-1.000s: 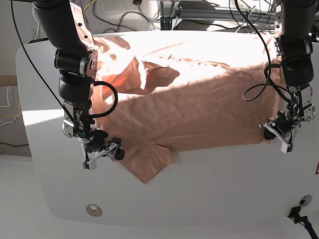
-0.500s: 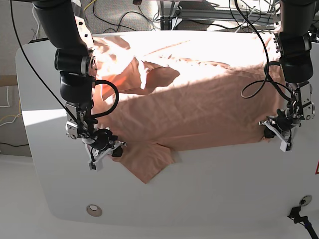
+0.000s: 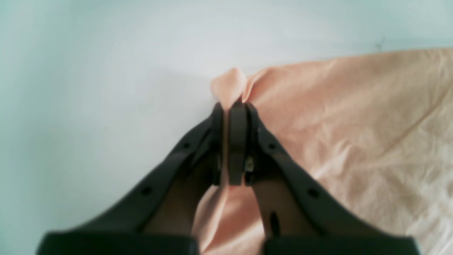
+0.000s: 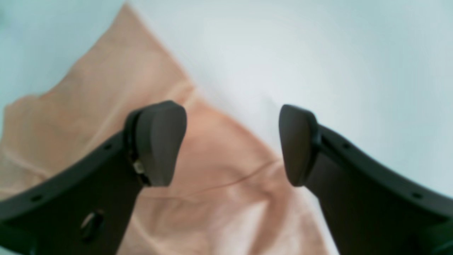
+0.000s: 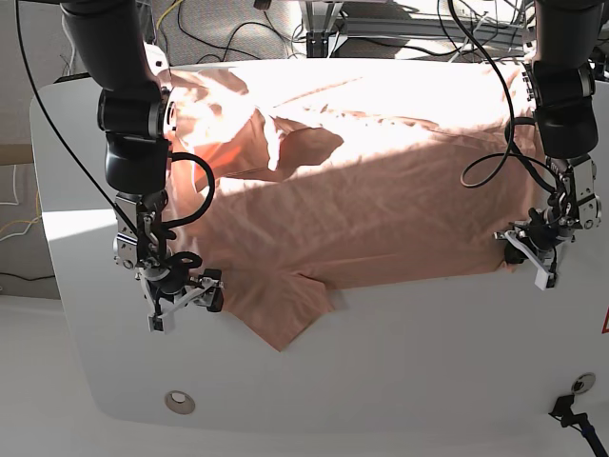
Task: Fold the T-shirt properly
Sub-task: 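Grasp the hem corners with both grippers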
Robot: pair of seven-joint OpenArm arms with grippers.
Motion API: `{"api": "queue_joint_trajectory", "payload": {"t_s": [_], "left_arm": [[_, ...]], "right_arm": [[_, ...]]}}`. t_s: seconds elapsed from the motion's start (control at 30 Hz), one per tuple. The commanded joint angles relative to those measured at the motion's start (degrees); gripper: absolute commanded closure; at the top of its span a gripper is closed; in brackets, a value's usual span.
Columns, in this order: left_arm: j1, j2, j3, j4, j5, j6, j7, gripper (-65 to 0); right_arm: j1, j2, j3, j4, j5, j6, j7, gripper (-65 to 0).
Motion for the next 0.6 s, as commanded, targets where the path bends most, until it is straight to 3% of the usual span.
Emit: {"api": "queue_joint_trajectory", "payload": {"t_s": [0.0,0.27,0.57], "left_arm": [[-1.21,-1.0,0.02,0.79,0.18,0.19,0.16,0.0],[-1.21,-1.0,0.02,0.79,0.18,0.19,0.16,0.0],[-1.21,-0.91,0.02,0.79,0.18,0.19,0.16,0.0]], "right_arm": [[1.7,1.76,0.05,0.62,0.57,0.0,2.62,-43.5],[0.91,2.55,-0.3,-6.06,0.57,0.09,7.1,-43.5],[0.65,-2.37,-3.2,-6.15,0.66,0.09,7.1,-41.2]]}}
